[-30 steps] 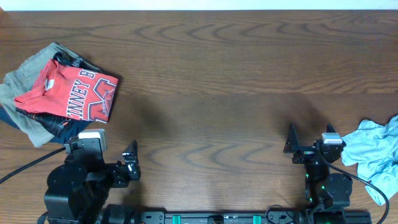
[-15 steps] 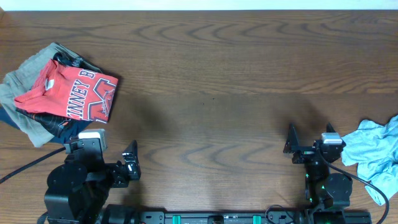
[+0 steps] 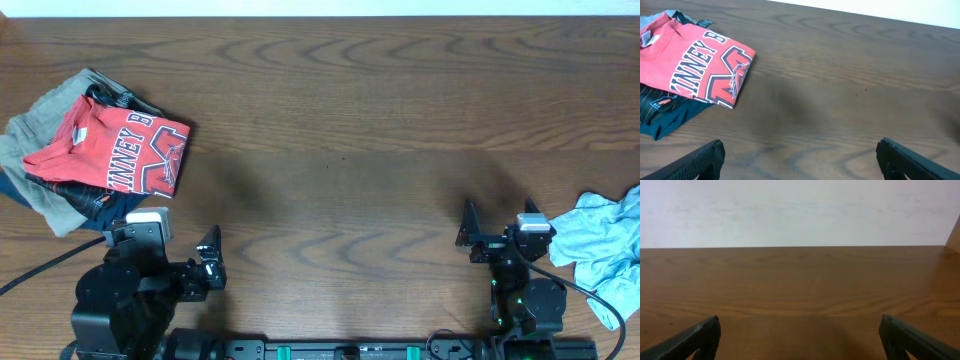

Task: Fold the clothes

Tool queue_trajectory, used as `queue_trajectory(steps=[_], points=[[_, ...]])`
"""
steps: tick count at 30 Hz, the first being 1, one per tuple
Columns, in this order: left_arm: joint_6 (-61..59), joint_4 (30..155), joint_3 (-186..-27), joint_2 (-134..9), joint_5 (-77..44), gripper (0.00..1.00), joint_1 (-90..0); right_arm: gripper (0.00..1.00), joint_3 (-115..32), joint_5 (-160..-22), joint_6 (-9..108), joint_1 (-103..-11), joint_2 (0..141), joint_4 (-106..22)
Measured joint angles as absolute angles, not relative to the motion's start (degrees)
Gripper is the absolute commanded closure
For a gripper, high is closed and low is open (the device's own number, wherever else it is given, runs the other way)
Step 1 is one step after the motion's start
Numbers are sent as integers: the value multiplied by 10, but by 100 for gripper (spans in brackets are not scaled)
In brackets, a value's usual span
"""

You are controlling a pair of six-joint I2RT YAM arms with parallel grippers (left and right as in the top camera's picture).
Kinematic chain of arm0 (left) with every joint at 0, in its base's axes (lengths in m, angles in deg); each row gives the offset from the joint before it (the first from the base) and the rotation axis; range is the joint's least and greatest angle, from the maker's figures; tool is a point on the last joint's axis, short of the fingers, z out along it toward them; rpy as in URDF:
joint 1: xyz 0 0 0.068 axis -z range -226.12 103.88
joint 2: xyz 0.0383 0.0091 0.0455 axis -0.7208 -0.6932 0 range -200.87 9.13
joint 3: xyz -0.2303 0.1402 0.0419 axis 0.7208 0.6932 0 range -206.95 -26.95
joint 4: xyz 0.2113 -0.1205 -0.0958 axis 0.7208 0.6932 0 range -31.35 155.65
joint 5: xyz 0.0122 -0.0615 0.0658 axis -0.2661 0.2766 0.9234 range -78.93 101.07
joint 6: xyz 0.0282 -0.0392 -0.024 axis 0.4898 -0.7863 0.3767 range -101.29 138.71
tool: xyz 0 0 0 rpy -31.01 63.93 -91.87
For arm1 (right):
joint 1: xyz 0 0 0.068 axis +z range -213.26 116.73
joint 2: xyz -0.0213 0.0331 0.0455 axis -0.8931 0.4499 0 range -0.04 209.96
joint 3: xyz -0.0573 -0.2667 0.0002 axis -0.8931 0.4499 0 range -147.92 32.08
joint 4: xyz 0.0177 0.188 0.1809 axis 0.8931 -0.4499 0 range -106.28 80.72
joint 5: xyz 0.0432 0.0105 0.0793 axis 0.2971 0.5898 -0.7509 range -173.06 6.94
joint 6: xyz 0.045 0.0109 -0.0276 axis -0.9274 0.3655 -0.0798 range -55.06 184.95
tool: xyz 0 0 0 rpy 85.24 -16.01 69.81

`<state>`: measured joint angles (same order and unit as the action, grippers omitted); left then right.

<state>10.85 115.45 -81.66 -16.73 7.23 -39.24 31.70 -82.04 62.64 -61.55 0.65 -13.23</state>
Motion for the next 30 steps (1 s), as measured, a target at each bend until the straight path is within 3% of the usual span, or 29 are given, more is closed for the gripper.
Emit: queue_trajectory(steps=[12, 18, 30], points=[[127, 1187, -811, -153, 73, 2, -393, 1, 317, -821, 626, -615, 7, -133], [142, 1171, -718, -79, 85, 2, -400, 1, 317, -821, 626, -615, 7, -132], [144, 885, -422, 83, 85, 2, -403, 1, 317, -821, 626, -615, 6, -133]])
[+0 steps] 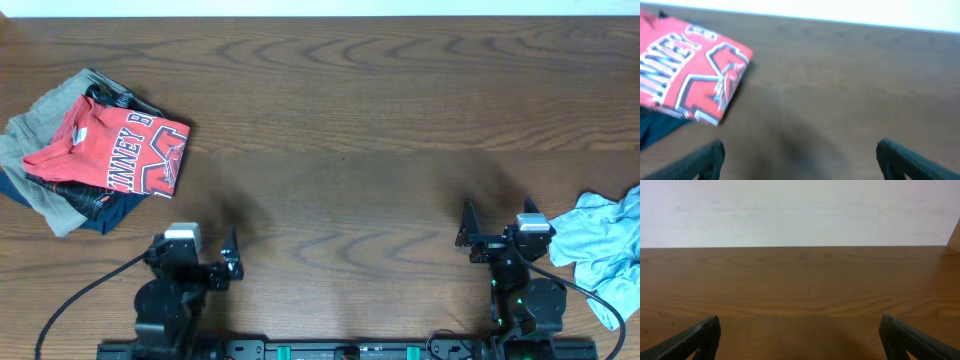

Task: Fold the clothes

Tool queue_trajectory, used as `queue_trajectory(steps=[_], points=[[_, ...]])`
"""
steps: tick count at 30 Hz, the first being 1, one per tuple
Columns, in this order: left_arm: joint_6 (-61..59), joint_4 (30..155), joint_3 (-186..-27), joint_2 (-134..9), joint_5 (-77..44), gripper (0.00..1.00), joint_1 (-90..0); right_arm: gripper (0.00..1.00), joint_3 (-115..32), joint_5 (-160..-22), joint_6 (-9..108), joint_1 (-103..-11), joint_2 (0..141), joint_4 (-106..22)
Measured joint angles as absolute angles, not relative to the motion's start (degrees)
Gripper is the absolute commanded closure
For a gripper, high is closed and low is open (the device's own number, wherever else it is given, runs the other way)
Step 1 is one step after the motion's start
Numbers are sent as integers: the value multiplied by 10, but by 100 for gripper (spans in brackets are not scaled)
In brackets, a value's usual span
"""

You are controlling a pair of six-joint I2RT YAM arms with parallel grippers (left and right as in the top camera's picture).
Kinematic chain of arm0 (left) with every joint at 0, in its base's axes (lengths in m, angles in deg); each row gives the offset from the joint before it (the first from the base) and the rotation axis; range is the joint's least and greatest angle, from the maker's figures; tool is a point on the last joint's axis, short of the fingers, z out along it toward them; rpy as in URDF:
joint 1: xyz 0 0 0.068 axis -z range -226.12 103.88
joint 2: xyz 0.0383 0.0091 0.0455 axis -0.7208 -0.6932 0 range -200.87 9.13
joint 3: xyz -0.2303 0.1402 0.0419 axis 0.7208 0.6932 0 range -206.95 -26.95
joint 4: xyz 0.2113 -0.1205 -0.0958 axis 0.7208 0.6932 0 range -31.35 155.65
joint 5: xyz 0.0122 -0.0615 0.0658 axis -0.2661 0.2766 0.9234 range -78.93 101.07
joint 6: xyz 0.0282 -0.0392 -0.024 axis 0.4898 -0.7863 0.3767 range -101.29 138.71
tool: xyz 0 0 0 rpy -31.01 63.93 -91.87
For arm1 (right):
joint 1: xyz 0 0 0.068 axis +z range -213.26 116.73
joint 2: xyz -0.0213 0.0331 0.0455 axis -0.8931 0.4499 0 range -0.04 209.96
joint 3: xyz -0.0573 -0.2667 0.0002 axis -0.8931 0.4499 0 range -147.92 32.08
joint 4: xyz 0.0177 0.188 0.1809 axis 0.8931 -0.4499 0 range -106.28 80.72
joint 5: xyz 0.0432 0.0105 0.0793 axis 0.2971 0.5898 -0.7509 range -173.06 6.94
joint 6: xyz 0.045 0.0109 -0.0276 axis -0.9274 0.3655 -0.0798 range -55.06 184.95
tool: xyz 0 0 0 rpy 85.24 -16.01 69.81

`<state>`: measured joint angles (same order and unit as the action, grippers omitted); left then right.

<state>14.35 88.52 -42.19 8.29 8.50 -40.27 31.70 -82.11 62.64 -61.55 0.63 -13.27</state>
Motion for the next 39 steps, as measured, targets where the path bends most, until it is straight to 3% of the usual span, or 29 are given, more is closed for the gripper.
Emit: queue_trajectory(steps=[10, 17, 39], points=[[214, 512, -283, 86, 85, 2, -404, 1, 317, -821, 626, -615, 6, -133], [264, 600, -277, 84, 84, 2, -414, 1, 317, -822, 626, -615, 6, -133], [234, 602, -279, 86, 85, 2, -416, 1, 317, -822, 627, -615, 6, -133]])
